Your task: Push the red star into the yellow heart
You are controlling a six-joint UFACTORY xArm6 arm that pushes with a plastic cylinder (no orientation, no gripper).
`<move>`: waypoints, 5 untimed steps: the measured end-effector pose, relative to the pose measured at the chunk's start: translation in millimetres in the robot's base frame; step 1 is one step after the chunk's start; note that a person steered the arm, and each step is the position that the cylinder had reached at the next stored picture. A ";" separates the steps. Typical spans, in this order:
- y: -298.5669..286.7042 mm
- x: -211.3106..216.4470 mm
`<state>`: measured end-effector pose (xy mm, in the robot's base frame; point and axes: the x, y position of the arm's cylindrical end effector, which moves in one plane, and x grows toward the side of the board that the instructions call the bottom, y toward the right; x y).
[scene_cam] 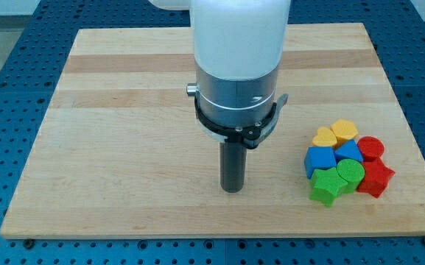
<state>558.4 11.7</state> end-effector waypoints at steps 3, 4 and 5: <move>0.0 -3.5; 0.0 -7.5; 1.9 -58.3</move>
<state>500.1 13.6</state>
